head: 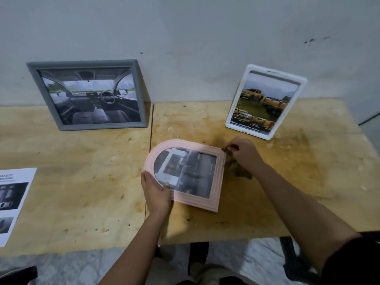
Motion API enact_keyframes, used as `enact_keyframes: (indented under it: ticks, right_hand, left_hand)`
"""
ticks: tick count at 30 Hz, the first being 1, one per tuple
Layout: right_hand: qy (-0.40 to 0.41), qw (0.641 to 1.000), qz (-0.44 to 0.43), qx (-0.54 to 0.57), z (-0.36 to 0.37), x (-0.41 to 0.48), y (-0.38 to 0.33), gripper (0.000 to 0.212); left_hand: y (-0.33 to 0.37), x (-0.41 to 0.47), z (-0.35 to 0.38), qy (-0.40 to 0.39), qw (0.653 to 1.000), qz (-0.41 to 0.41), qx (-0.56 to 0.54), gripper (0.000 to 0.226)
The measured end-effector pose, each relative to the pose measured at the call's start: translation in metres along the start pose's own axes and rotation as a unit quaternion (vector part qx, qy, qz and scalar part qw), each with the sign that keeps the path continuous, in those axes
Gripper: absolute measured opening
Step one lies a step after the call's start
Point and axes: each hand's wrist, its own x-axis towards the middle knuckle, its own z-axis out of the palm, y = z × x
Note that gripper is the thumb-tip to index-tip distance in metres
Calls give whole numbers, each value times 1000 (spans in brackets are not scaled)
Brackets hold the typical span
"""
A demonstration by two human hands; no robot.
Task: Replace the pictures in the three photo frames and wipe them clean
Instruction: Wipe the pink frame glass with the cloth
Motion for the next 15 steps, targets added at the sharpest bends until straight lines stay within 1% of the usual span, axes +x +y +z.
enact_keyframes:
  ticks: [3, 7, 11, 15]
  right_hand:
    - [-5, 1000, 26, 11, 24, -23, 3, 22]
    - [47, 999, 28, 4, 56, -51, 0, 22]
    - [35, 999, -7, -32, 63, -68, 1, 22]
    - [50, 997, -25, -47, 69, -85, -4, 20]
  left_hand:
    - [-3, 2, 4, -1, 1000, 0, 11, 66]
    - [-5, 4, 6, 4, 1000, 4, 17, 68]
    - [-8, 3, 5, 1, 1000, 4, 23, 67]
    - [-10, 4, 5, 2, 1000, 2, 19, 66]
